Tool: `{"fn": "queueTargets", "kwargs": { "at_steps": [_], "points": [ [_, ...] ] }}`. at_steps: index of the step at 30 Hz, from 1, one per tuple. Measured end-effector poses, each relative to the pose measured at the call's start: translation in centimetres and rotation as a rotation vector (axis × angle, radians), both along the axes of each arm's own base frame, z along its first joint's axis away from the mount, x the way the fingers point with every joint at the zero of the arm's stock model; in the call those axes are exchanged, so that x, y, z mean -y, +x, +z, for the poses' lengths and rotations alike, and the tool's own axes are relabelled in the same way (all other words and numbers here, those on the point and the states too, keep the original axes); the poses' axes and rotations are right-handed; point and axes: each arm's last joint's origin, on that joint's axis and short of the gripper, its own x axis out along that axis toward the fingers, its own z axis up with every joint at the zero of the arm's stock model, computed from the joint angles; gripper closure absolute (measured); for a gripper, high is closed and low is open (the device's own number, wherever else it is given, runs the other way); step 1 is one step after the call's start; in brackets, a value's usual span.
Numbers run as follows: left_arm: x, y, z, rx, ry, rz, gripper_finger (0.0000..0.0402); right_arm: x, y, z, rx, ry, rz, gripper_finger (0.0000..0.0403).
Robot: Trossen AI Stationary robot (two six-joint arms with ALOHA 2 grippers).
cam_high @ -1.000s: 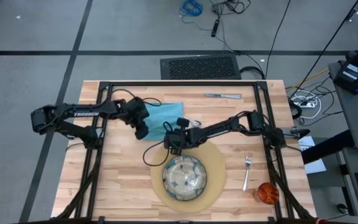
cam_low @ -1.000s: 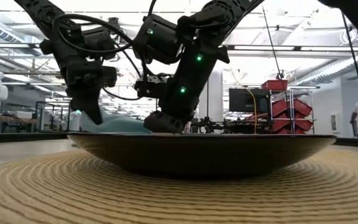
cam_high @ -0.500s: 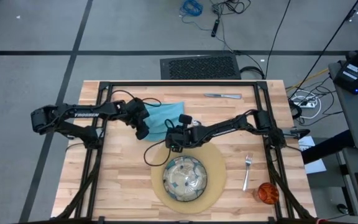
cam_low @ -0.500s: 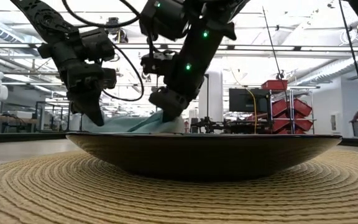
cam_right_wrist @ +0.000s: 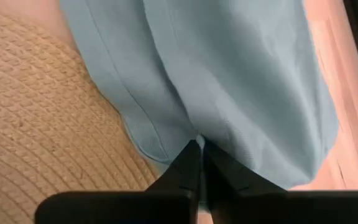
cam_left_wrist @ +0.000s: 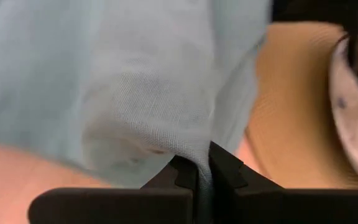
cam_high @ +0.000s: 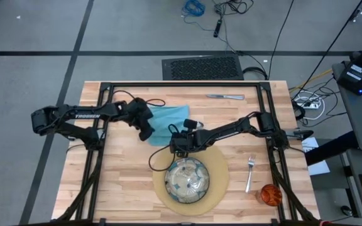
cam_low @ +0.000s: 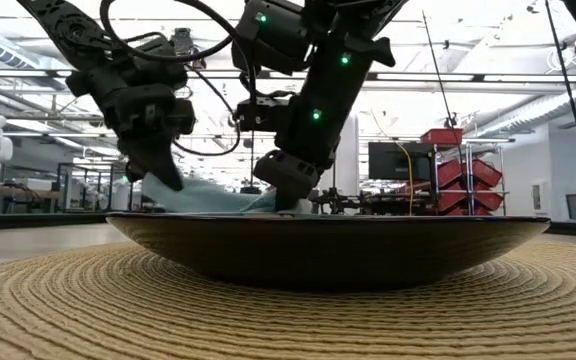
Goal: Set table place
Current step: Fold the blue napkin
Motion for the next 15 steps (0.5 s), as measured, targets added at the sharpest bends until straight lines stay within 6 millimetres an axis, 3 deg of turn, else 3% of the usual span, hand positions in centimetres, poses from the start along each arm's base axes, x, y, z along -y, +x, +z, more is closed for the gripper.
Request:
{"fn": "queueTargets", "kwargs": {
  "at_steps": [6,15],
  "points": [
    [0.7,0.4,0.1,0.013,-0.005,-0.022,0.0402,0.1,-0.2,0.2,0.003,0.012,-0.029,0.0400],
    [1.2,-0.3,-0.6,-0.117,0.023,0.009,0.0384,-0.5,-0.9,1.5,-0.002,0.043,-0.033,0.0392]
  ]
}}
